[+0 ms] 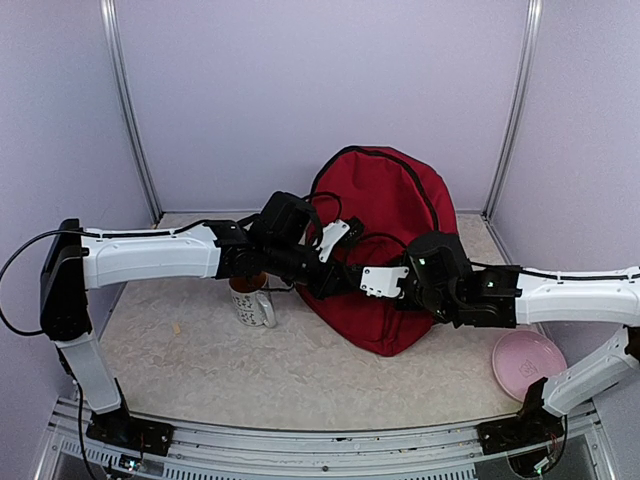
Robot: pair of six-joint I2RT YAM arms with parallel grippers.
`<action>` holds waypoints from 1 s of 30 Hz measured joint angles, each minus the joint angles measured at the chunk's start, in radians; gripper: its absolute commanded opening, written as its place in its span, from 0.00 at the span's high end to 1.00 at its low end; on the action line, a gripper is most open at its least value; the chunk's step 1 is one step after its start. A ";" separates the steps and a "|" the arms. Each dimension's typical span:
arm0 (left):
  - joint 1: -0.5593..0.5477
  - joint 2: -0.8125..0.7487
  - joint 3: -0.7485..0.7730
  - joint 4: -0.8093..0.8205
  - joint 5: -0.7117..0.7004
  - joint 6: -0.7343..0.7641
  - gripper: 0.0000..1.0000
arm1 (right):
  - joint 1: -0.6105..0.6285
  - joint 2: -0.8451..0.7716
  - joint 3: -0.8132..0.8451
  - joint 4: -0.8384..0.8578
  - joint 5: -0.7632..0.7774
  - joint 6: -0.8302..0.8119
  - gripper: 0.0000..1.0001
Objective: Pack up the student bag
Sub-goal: Zip the lower front pocket of the bag in the student bag.
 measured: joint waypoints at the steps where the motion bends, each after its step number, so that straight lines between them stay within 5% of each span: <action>1: 0.006 0.000 0.000 0.006 0.015 -0.004 1.00 | 0.000 0.002 -0.002 0.003 0.000 -0.019 0.65; 3: 0.019 0.000 0.000 0.010 0.036 -0.009 1.00 | -0.002 0.003 -0.002 0.000 -0.016 -0.032 0.54; 7: 0.032 0.000 0.000 0.011 0.059 -0.014 1.00 | -0.005 0.024 0.004 -0.020 -0.046 -0.044 0.53; 9: 0.031 0.000 0.000 0.011 0.066 -0.014 1.00 | -0.007 0.048 0.009 -0.013 -0.041 -0.053 0.59; 15: 0.029 0.000 0.000 0.010 0.074 -0.014 1.00 | -0.010 0.103 0.010 0.053 -0.014 -0.096 1.00; 30: 0.100 -0.002 -0.013 -0.033 -0.004 -0.106 1.00 | -0.011 -0.046 0.027 -0.187 -0.045 -0.049 1.00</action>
